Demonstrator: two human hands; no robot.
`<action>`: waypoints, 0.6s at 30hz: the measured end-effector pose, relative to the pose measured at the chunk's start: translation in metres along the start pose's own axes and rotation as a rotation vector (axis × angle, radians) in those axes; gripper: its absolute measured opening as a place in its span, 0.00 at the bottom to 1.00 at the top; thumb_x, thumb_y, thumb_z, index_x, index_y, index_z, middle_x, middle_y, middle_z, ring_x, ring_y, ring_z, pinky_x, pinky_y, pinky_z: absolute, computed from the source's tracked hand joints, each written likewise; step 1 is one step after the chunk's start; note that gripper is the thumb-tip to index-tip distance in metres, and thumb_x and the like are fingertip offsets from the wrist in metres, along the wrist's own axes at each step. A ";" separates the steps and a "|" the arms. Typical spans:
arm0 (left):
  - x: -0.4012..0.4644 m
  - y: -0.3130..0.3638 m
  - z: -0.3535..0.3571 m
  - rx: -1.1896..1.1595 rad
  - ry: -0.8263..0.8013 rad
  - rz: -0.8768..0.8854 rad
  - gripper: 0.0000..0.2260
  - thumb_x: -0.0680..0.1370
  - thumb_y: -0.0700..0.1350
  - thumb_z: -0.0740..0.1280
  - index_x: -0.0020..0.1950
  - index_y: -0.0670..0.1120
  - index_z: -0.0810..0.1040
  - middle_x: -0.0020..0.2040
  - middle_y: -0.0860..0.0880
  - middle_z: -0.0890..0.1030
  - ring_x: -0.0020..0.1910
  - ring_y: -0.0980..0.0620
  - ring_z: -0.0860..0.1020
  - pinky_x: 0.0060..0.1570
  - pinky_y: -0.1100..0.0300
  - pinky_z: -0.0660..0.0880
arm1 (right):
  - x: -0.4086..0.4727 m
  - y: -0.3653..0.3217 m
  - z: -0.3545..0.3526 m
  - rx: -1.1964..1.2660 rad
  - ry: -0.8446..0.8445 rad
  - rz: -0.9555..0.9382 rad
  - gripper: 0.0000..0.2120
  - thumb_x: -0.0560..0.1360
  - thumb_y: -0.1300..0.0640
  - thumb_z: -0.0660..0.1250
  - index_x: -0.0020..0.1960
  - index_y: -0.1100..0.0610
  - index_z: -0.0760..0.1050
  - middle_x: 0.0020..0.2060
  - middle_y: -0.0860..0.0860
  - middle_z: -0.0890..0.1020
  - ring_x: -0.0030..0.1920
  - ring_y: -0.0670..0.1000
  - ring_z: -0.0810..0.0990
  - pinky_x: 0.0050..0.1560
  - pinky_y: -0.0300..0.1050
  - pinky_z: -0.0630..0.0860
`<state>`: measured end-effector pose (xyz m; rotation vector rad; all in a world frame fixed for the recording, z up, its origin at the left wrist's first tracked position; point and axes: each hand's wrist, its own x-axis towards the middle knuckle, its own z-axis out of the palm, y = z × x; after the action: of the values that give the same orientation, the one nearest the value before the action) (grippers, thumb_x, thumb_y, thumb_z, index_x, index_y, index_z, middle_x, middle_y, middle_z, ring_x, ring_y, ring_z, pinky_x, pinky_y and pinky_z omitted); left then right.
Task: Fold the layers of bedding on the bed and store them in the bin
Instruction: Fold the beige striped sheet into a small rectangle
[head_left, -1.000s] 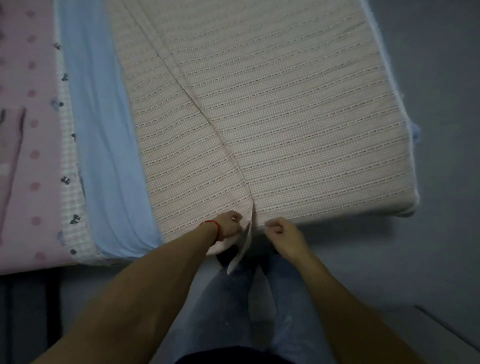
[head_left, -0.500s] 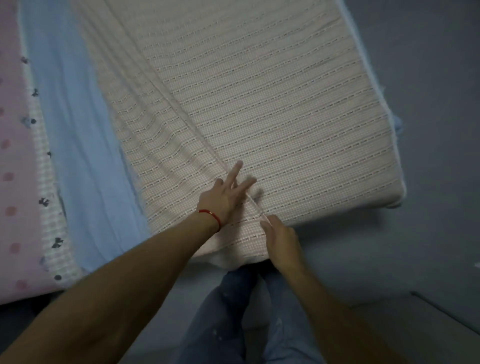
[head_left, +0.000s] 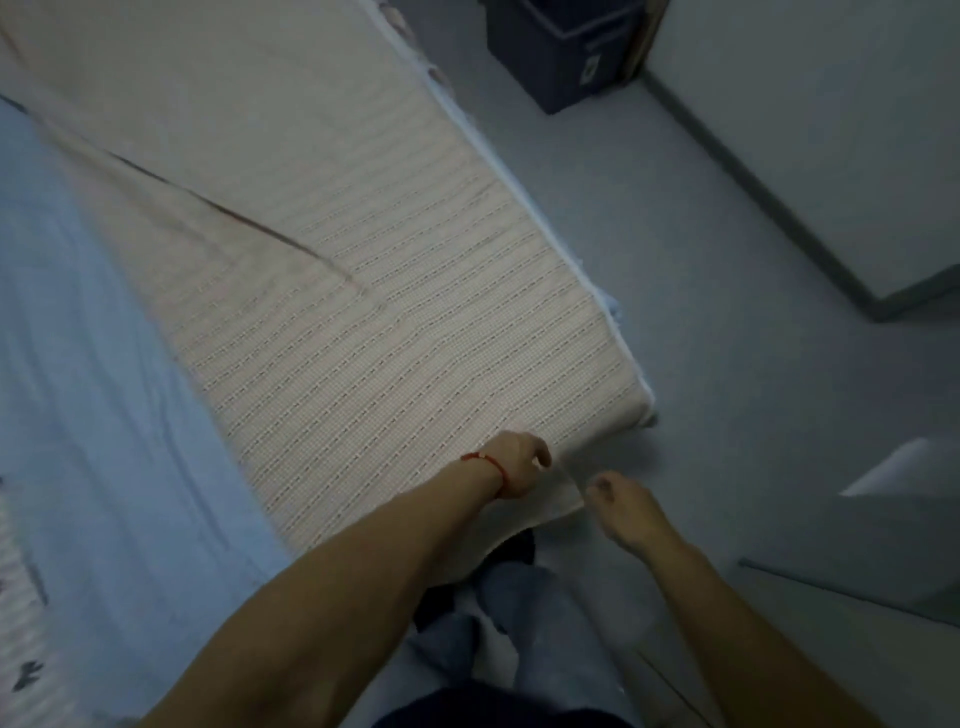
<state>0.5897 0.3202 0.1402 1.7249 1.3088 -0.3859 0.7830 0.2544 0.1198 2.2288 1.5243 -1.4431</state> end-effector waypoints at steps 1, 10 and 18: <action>-0.009 0.009 0.003 -0.032 0.014 0.025 0.16 0.80 0.42 0.62 0.68 0.49 0.78 0.68 0.45 0.77 0.67 0.44 0.74 0.66 0.54 0.70 | -0.012 0.005 -0.012 0.032 0.023 0.002 0.08 0.82 0.55 0.63 0.57 0.55 0.78 0.53 0.54 0.83 0.53 0.56 0.82 0.54 0.45 0.75; -0.032 0.089 -0.060 -0.361 0.517 -0.008 0.16 0.78 0.38 0.65 0.64 0.50 0.78 0.61 0.50 0.80 0.54 0.54 0.78 0.58 0.57 0.77 | -0.009 -0.016 -0.116 0.373 0.126 -0.124 0.08 0.81 0.59 0.65 0.53 0.50 0.81 0.45 0.49 0.86 0.42 0.49 0.85 0.55 0.52 0.83; 0.024 0.235 -0.168 -0.566 0.893 -0.042 0.14 0.79 0.38 0.64 0.62 0.49 0.79 0.57 0.53 0.80 0.52 0.59 0.77 0.52 0.66 0.75 | 0.030 -0.052 -0.316 0.385 0.108 -0.421 0.08 0.83 0.57 0.63 0.57 0.50 0.80 0.48 0.48 0.85 0.46 0.48 0.84 0.55 0.50 0.83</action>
<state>0.7627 0.4625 0.3243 1.3895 1.8303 0.7682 0.9492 0.4675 0.2943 2.3091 1.9933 -1.8993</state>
